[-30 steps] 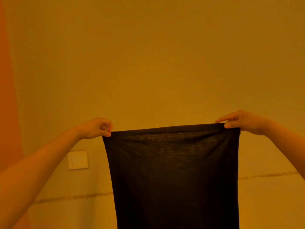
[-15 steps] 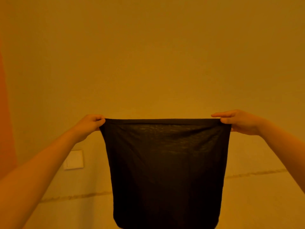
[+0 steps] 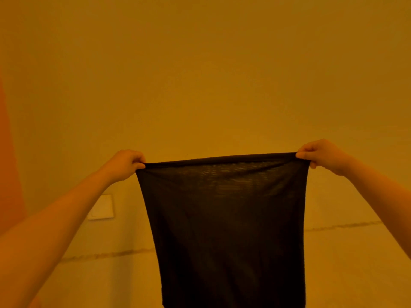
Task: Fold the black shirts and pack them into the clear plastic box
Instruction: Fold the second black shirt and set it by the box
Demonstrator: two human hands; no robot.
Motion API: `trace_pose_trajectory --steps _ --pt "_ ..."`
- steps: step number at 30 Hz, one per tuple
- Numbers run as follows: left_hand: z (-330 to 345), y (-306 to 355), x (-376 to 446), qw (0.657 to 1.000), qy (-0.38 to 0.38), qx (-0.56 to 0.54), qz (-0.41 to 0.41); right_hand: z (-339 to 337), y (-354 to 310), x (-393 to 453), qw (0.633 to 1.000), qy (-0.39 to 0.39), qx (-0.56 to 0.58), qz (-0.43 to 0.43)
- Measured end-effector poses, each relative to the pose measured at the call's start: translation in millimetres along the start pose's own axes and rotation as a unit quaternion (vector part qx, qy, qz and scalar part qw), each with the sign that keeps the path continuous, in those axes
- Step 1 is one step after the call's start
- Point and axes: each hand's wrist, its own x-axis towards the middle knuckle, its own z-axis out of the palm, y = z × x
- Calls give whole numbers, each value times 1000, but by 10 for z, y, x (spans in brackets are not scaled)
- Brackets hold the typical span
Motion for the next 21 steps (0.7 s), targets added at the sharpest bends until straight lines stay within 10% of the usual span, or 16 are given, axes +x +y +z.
trace_pose_trajectory --steps 21 --pt "323 71 89 993 -81 -52 -65 -1 448 78 995 -81 -40 31"
